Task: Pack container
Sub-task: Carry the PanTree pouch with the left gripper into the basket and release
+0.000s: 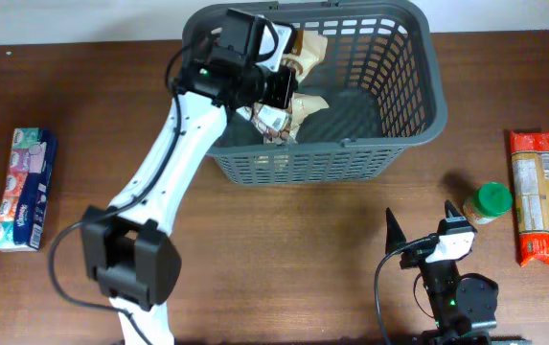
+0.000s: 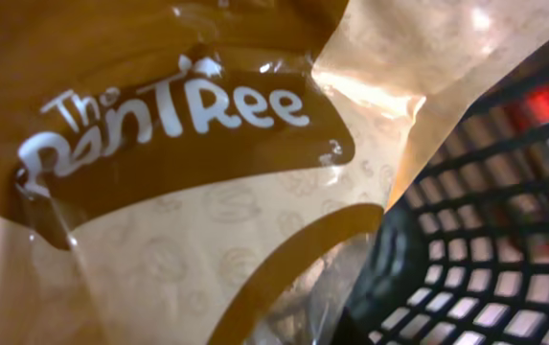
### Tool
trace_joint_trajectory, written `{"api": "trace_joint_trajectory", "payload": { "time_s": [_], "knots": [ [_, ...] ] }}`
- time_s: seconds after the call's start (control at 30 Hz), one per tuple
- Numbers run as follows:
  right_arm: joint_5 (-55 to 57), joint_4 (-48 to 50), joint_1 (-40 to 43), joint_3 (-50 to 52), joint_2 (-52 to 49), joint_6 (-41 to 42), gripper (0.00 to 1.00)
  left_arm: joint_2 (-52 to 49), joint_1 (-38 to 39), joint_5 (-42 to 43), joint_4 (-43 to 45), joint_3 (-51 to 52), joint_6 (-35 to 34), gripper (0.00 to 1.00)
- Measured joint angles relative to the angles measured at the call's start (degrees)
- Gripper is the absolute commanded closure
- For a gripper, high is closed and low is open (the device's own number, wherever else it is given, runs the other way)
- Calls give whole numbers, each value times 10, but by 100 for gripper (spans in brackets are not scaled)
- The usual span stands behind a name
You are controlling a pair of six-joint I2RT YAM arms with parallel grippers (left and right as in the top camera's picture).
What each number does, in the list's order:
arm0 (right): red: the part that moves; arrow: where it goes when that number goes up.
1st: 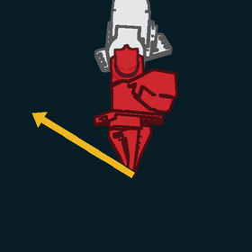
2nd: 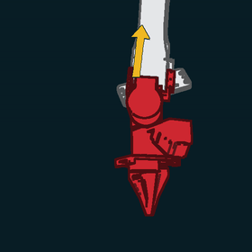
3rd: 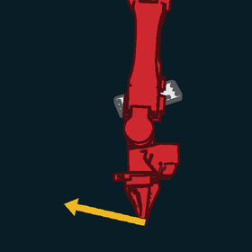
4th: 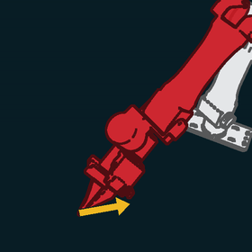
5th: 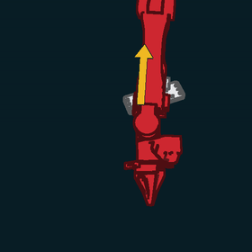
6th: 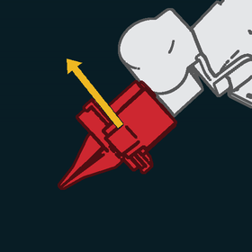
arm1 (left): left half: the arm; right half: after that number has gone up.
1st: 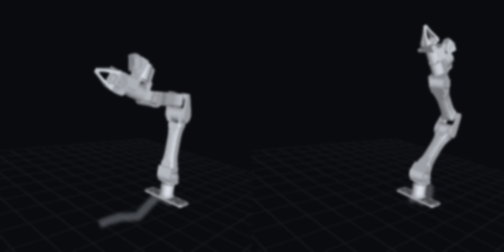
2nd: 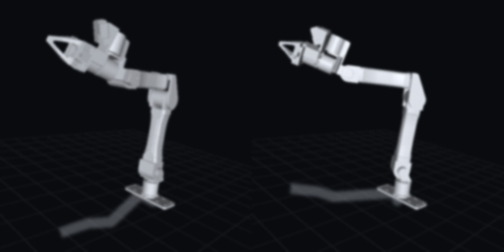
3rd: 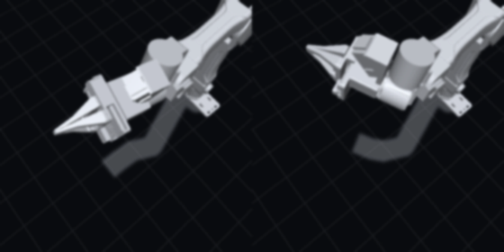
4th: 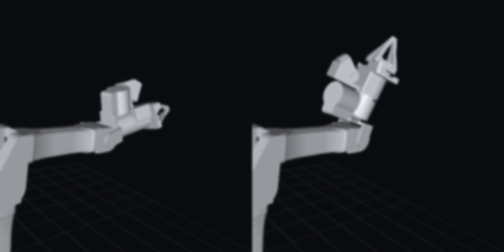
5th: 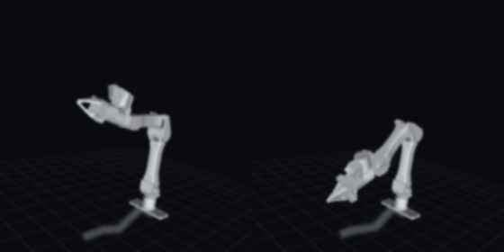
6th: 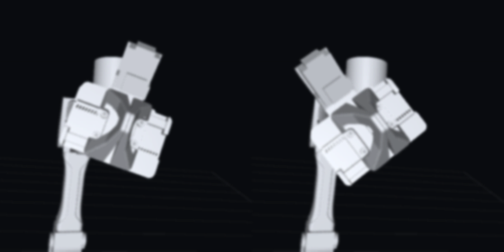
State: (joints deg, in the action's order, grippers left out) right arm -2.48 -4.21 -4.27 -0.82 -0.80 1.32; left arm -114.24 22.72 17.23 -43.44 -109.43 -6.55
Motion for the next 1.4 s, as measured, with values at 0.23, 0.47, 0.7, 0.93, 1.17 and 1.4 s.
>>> {"api": "trace_joint_trajectory", "payload": {
  "time_s": [0.23,0.47,0.7,0.93,1.17,1.4],
  "knots": [
    [0,0,0,0,0,0,1,-49,0,-14,-11,0,-9,98],
    [0,0,0,0,0,0,1,-50,0,-19,-12,0,-11,22],
    [0,0,0,0,0,0,1,-50,0,-20,-11,0,-13,1],
    [0,0,0,0,0,0,1,-50,0,5,-18,-17,-13,1],
    [0,0,0,0,0,0,1,-53,0,12,-87,-151,-13,1],
    [0,0,0,0,0,0,1,-52,-10,-76,-243,-344,-14,1]
  ]
}}
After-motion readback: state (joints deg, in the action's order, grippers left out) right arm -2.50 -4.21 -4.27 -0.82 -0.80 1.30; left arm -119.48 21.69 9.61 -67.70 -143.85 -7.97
